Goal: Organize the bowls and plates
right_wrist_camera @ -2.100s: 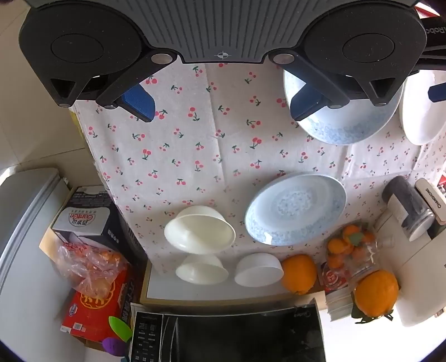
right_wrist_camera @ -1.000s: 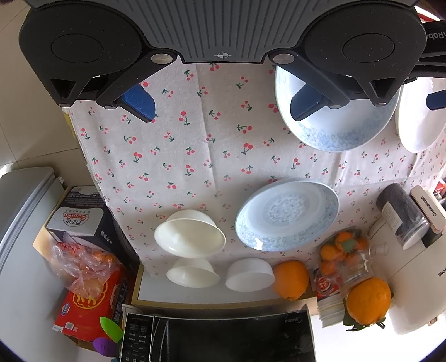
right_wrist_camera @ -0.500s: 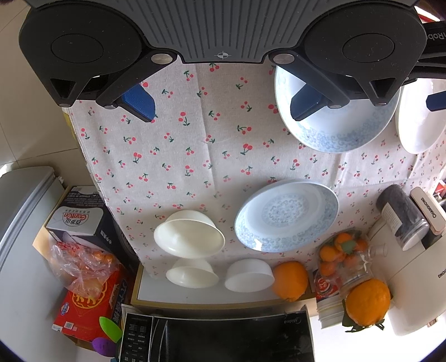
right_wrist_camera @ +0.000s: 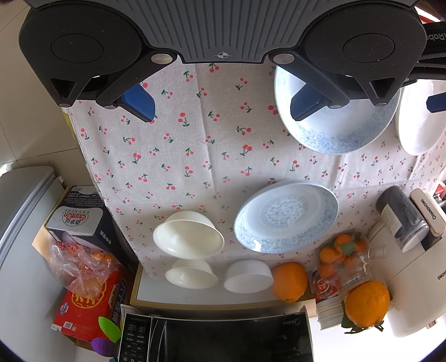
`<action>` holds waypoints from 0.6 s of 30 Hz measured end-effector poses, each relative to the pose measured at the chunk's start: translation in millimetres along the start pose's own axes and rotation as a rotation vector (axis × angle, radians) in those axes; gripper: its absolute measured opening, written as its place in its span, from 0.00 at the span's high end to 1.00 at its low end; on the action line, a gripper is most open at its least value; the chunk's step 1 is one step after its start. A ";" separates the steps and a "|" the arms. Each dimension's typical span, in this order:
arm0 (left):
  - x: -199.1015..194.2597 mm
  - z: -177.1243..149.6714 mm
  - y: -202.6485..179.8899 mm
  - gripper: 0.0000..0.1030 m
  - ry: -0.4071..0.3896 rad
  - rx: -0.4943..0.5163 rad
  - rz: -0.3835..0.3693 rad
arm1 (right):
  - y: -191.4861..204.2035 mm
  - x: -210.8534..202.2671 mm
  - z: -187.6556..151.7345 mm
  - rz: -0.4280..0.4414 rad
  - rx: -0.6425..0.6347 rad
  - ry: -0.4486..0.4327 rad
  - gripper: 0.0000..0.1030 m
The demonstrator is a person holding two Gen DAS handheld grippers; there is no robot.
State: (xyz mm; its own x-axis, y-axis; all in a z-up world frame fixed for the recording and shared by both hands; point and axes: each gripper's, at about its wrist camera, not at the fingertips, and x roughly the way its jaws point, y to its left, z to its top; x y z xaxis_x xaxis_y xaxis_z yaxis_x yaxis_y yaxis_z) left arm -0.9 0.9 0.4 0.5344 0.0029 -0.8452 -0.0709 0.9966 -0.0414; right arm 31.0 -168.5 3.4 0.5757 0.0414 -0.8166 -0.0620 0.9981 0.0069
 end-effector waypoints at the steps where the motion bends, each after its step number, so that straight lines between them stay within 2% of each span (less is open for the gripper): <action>1: -0.1 0.0 0.1 0.01 0.000 0.000 0.000 | 0.6 0.4 -0.6 0.000 -0.001 0.000 0.00; 18: 0.1 -0.1 -0.1 0.01 0.000 0.000 0.000 | 2.0 1.1 -1.9 -0.002 -0.005 0.002 0.00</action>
State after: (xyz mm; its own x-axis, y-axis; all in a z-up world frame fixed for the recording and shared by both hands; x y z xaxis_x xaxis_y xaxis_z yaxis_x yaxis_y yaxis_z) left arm -1.0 0.8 0.3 0.5346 0.0033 -0.8451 -0.0710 0.9966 -0.0410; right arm 30.0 -166.6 1.3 0.5741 0.0395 -0.8178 -0.0649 0.9979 0.0026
